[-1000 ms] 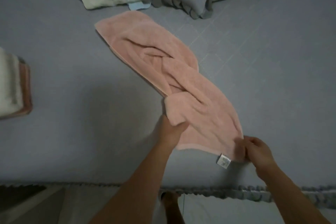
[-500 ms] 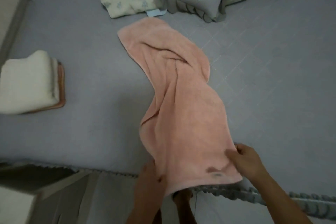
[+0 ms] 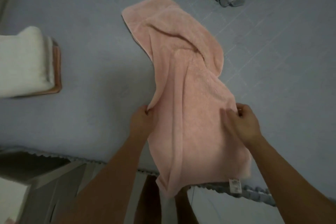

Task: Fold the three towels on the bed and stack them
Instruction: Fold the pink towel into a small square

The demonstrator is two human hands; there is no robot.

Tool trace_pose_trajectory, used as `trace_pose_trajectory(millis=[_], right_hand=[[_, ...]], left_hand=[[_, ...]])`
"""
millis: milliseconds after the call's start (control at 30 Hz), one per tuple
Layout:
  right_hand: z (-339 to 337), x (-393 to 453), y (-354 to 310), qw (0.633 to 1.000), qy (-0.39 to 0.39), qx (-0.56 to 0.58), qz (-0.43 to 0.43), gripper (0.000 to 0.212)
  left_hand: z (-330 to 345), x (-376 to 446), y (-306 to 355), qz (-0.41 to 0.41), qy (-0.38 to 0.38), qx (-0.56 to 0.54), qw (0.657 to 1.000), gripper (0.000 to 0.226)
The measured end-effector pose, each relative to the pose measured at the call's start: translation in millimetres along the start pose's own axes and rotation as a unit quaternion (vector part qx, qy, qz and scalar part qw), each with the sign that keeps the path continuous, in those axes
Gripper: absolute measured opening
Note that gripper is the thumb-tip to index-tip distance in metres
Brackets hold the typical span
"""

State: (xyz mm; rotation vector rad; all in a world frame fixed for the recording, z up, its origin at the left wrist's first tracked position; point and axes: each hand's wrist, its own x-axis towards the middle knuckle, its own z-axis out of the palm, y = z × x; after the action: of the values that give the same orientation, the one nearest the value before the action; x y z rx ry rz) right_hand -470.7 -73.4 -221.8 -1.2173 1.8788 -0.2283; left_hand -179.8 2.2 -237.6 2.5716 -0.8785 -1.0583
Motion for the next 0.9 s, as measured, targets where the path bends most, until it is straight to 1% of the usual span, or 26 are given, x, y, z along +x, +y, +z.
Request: trace_pose_trajectory(millis=[67,100,167,200,233,267,300,333,400,467,500,567,600,633,700,733,800,833,867,900], right_hand=[[6,-1,-2,0.999,-0.006,-0.041,0.003,0.020],[9,-4,3,0.997,-0.023,-0.074,0.017,0.023],[13,-18,17,0.987,-0.094,-0.099,0.084,0.030],[14,-26,21,0.977,-0.140,-0.106,0.121,0.035],[14,-32,20,0.966,-0.182,-0.115,0.146,0.041],[14,-32,16,0.959,-0.203,-0.125,0.151,0.043],[14,-25,6,0.962,-0.194,-0.130,0.143,0.038],[14,-13,-8,0.971,-0.161,-0.125,0.127,0.031],[14,19,-45,0.988,-0.083,-0.090,0.098,0.031],[17,56,-86,0.997,-0.027,-0.031,0.066,0.033],[19,74,-106,0.999,-0.009,0.002,0.054,0.034],[23,108,-141,0.997,0.016,0.055,0.055,0.035],[24,123,-157,0.995,0.024,0.078,0.066,0.035],[25,137,-170,0.991,0.028,0.106,0.077,0.039],[27,159,-186,0.982,0.025,0.150,0.110,0.047],[28,165,-190,0.980,0.018,0.154,0.125,0.044],[31,166,-195,0.982,-0.004,0.127,0.139,0.031],[32,164,-197,0.986,0.000,0.109,0.123,0.027],[30,159,-198,0.991,0.031,0.100,0.087,0.026],[27,151,-200,0.991,0.088,0.095,0.037,0.024]], left_hand=[[-3,7,-17,-0.021,-0.013,0.013,1.000,0.030],[-5,5,-28,-0.044,-0.031,0.018,0.998,0.036],[-11,-5,-53,-0.099,-0.070,0.042,0.992,0.049],[-16,-11,-63,-0.112,-0.078,0.058,0.989,0.050],[-22,-13,-70,-0.111,-0.075,0.066,0.989,0.045],[-29,-11,-72,-0.101,-0.065,0.061,0.991,0.036],[-37,-1,-69,-0.087,-0.055,0.048,0.994,0.027],[-46,14,-61,-0.072,-0.046,0.029,0.996,0.022],[-63,54,-30,-0.049,-0.029,-0.028,0.998,0.021],[-79,101,5,-0.033,-0.005,-0.097,0.995,0.025],[-86,127,23,-0.032,-0.004,-0.143,0.989,0.027],[-99,178,57,-0.059,-0.041,-0.261,0.963,0.028],[-106,201,72,-0.073,-0.058,-0.302,0.949,0.028],[-113,222,84,-0.076,-0.065,-0.321,0.942,0.027],[-123,255,104,-0.047,-0.037,-0.333,0.941,0.020],[-128,267,110,-0.022,-0.007,-0.318,0.948,0.017],[-144,288,115,0.018,0.067,-0.263,0.962,0.022],[-153,297,115,0.026,0.100,-0.249,0.963,0.026],[-163,304,114,0.029,0.125,-0.245,0.961,0.031],[-171,311,112,0.034,0.144,-0.233,0.961,0.033]])
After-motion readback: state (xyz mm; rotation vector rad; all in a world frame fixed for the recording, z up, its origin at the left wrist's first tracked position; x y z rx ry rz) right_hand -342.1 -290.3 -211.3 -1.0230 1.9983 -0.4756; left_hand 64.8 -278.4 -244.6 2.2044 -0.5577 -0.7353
